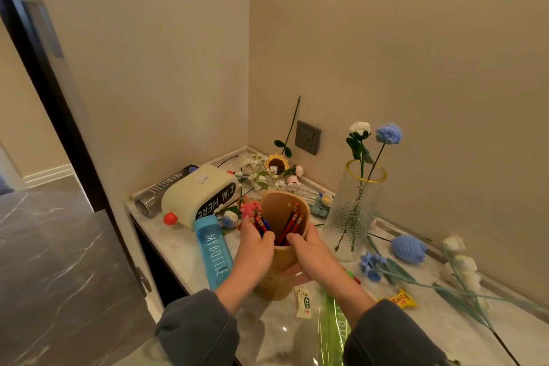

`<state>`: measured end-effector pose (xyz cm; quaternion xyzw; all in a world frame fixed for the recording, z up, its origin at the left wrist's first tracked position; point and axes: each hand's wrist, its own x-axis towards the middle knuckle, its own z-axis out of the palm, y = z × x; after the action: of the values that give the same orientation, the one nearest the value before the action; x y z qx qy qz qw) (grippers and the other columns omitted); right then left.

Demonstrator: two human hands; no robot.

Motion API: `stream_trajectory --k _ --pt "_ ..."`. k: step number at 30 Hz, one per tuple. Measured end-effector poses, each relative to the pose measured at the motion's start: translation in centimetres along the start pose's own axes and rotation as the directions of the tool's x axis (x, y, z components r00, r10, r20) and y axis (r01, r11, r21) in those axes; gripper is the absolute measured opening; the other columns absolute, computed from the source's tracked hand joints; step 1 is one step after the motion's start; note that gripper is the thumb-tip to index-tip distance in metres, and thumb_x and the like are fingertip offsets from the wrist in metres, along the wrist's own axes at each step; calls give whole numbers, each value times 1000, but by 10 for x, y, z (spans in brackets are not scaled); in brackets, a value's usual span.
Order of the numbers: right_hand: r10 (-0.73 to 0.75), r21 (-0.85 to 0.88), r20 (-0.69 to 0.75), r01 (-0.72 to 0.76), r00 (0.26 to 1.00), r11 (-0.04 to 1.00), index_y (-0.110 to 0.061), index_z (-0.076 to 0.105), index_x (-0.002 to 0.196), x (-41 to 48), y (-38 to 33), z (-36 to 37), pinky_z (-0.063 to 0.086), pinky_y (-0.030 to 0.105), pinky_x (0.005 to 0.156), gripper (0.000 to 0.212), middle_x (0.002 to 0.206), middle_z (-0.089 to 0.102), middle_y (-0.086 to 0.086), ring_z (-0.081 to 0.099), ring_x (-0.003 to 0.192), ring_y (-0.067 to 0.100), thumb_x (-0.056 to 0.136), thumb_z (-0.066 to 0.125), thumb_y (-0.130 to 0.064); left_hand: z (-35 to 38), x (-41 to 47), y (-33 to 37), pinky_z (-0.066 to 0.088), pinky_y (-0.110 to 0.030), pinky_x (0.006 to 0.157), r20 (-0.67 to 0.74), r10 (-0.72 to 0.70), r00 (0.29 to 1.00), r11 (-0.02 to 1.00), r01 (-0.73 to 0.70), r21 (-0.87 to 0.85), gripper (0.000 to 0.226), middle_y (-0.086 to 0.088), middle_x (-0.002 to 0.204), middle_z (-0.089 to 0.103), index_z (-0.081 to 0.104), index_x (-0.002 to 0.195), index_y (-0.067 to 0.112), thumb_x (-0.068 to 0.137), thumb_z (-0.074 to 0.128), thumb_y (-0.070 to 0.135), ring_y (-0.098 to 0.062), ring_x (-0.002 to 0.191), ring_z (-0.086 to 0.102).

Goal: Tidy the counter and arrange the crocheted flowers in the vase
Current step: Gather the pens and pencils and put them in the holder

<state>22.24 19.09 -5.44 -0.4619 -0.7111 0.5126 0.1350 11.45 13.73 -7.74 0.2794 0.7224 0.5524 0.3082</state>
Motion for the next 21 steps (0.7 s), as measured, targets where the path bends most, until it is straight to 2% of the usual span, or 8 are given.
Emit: stream_trajectory --k 3,5,9,13,16,19,21 --pt "-11 19 -6 11 1000 1000 -29 30 133 5 -11 2 61 48 66 38 110 63 11 73 65 30 96 36 -25 -3 2 13 32 -37 111 -21 6 1000 1000 -6 1 63 -11 141 40 22 145 10 89 47 3 -24 129 40" --pt "-53 -6 -14 53 999 999 -32 30 131 12 -24 -2 61 47 60 37 104 65 12 72 58 29 95 35 -26 -10 6 24 35 -36 107 -18 30 999 1000 -30 -1 60 -11 137 42 25 143 10 88 48 5 -23 124 42" --pt "-114 -19 -28 114 993 993 -37 30 121 35 -61 -5 61 47 57 29 95 68 12 71 56 28 95 33 -27 -38 27 54 40 -25 82 12 109 994 993 -109 -43 43 -3 115 52 37 130 16 89 48 13 -9 96 50" --pt "-156 18 -80 158 985 987 -42 28 115 67 -101 1 61 46 56 21 104 64 9 72 58 27 98 37 -34 -65 64 81 38 -22 64 21 191 981 977 -188 -101 24 5 97 55 44 108 28 88 46 15 -5 87 52" --pt "-184 16 -129 188 974 982 -41 27 114 95 -131 10 61 42 54 23 104 63 9 72 57 26 97 43 -41 -85 100 97 35 -21 60 24 245 969 965 -242 -100 22 7 92 54 45 106 27 88 46 15 -4 83 51" --pt "-199 25 -178 207 964 978 -39 27 114 129 -163 17 60 40 50 22 89 70 13 71 55 28 97 39 -32 -110 145 113 36 -24 58 68 314 947 944 -304 -130 17 7 87 55 49 97 29 88 45 15 -6 78 52" --pt "-192 71 -240 215 952 974 -39 28 116 156 -185 23 58 37 48 27 87 70 16 71 55 30 96 36 -25 -125 182 123 39 -22 59 115 376 919 923 -361 -138 21 6 84 56 52 94 28 87 43 11 -4 74 53"
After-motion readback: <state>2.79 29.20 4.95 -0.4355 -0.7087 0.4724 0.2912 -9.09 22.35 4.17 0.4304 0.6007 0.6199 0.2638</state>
